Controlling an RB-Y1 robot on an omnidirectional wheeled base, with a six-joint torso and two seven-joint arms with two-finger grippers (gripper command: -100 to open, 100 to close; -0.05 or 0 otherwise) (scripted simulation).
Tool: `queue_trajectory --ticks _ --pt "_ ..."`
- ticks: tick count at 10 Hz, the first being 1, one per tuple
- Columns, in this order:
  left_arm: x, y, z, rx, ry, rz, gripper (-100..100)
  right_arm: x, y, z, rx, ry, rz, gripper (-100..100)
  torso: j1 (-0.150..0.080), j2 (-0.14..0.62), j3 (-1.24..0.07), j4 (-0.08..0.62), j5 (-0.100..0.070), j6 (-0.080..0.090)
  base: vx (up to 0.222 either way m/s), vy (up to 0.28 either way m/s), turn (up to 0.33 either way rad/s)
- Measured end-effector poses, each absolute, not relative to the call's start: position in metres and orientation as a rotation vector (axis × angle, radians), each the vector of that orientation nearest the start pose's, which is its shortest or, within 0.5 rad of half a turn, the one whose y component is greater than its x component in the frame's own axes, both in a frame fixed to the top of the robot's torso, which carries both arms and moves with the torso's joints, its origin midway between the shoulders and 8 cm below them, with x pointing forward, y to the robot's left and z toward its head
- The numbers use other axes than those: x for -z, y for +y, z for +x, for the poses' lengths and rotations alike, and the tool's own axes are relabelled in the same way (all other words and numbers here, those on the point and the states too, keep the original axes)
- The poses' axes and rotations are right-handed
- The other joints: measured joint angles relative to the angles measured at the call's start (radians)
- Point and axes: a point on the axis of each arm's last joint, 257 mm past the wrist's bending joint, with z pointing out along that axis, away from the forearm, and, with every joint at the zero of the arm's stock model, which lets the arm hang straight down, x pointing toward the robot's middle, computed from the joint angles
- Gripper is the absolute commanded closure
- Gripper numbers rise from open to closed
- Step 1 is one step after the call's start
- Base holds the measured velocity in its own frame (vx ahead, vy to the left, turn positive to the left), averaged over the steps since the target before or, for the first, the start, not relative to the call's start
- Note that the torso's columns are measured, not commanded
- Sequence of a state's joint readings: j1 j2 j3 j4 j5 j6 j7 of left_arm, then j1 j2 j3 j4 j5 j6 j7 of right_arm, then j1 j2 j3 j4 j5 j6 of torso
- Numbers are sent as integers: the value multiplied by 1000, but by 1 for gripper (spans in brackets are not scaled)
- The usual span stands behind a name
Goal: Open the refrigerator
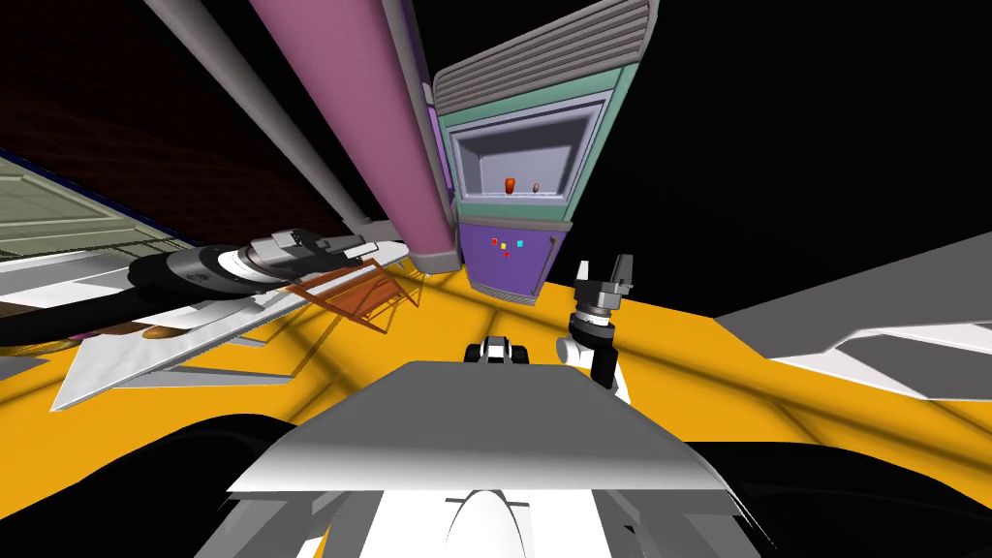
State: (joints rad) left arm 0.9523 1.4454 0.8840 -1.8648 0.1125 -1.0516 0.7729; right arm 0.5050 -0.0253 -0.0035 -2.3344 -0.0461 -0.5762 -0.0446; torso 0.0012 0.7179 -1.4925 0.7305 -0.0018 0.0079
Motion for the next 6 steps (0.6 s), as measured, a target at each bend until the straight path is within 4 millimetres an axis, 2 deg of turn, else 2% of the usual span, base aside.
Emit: queue_trajectory --ticks 6 --pt "-108 303 304 1465 1710 227 100 -60 -278 317 -1398 506 579 0 -4 -5 -4 -2 -2 2 31 267 -11"
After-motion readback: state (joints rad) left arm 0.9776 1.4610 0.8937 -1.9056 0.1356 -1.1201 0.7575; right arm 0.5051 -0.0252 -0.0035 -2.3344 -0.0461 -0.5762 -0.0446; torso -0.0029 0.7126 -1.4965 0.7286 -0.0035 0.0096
